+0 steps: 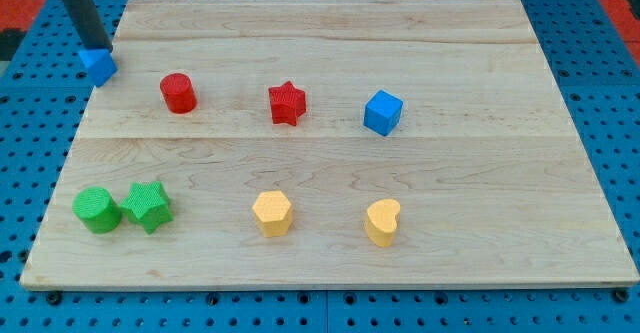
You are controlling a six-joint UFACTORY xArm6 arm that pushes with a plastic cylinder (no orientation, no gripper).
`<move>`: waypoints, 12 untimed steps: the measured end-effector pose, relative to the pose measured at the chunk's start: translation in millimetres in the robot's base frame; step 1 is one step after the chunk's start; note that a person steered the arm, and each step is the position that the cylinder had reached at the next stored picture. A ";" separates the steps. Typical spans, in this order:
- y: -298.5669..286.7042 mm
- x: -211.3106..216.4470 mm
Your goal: Push red circle towards right a bit and blue triangle to the center left
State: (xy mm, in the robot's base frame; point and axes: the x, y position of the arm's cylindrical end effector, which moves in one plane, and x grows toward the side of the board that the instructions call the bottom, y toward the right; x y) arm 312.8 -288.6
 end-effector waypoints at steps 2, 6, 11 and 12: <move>-1.4 9.7; -16.5 56.1; 36.6 131.0; 71.7 120.7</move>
State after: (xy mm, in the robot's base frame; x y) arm 433.5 -216.9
